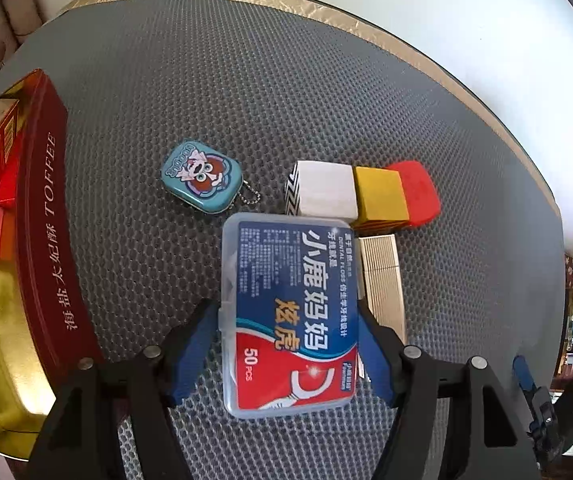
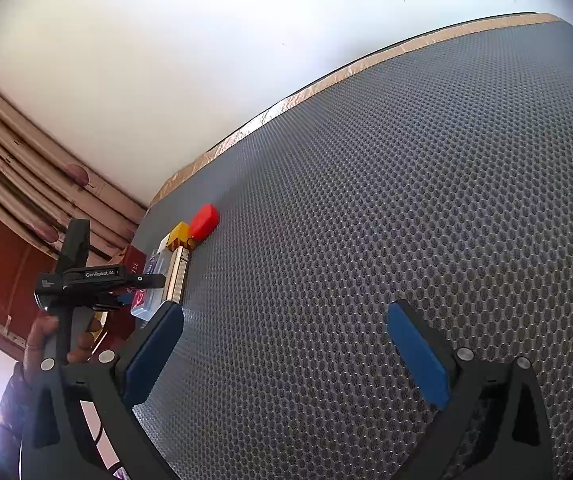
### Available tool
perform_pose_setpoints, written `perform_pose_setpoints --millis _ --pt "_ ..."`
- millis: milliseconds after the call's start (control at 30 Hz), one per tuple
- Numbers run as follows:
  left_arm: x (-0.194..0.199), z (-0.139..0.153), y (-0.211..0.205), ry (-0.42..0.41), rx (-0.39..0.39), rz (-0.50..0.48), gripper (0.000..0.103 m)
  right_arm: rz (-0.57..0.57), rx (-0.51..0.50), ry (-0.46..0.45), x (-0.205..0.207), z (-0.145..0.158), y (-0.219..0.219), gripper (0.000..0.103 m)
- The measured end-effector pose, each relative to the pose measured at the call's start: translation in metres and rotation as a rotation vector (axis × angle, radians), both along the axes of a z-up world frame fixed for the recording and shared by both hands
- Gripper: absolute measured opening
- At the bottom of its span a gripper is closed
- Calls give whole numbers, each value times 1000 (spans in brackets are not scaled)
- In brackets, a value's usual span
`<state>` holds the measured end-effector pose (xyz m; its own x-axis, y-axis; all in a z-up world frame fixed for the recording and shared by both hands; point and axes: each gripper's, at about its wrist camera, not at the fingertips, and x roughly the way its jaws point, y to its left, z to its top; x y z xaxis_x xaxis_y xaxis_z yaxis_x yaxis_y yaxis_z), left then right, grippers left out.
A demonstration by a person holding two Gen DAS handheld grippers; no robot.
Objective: Organize rigid objects
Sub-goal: 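Grasp the blue dental floss box with the left tool, then grasp the gold ribbed lighter with the right tool while the left tool holds the floss box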
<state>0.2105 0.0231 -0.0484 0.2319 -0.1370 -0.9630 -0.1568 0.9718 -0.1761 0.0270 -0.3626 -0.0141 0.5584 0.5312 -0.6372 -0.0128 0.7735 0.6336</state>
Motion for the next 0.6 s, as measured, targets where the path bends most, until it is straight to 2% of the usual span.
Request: perform_pose_setpoints --millis 67,300,367,467,533,600 --pt "-10 1 -4 -14 40 -31 65 -1 0 0 1 -1 1 102" --pt "-47 3 -5 -61 -59 -31 65 1 -26 -4 2 1 6 103" --pt "-63 4 -2 -73 -90 -12 65 3 -51 -5 2 1 11 103" --pt "-84 5 3 -91 -130 11 65 17 -140 -3 3 3 28 103" --pt "-98 -3 15 -103 -141 15 65 29 -197 3 4 4 39 103" --pt "-109 -1 15 -117 -135 2 65 39 -212 -8 5 9 50 103"
